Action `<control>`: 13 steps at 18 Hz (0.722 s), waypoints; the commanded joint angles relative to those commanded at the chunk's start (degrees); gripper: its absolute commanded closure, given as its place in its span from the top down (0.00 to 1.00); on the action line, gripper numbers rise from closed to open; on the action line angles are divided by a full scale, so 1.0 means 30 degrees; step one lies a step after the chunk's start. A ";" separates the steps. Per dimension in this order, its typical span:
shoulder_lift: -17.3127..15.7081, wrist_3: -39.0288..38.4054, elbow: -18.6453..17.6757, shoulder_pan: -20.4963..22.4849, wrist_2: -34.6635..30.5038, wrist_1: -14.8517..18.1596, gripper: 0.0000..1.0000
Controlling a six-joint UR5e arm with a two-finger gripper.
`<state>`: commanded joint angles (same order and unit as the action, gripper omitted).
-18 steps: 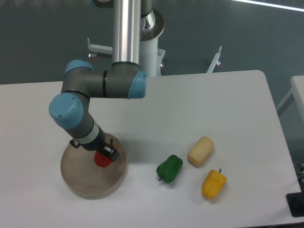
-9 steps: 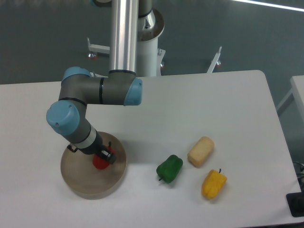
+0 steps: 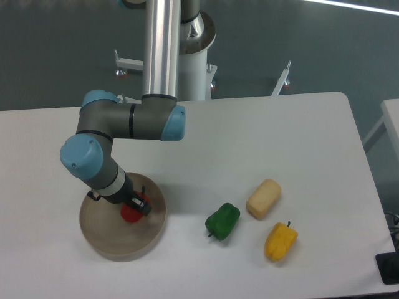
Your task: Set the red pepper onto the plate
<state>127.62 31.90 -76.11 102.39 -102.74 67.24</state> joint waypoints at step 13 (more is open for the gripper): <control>-0.0438 0.0059 0.0029 -0.0029 0.0117 0.0058 0.91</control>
<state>126.30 32.08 -76.03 102.31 -102.39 67.41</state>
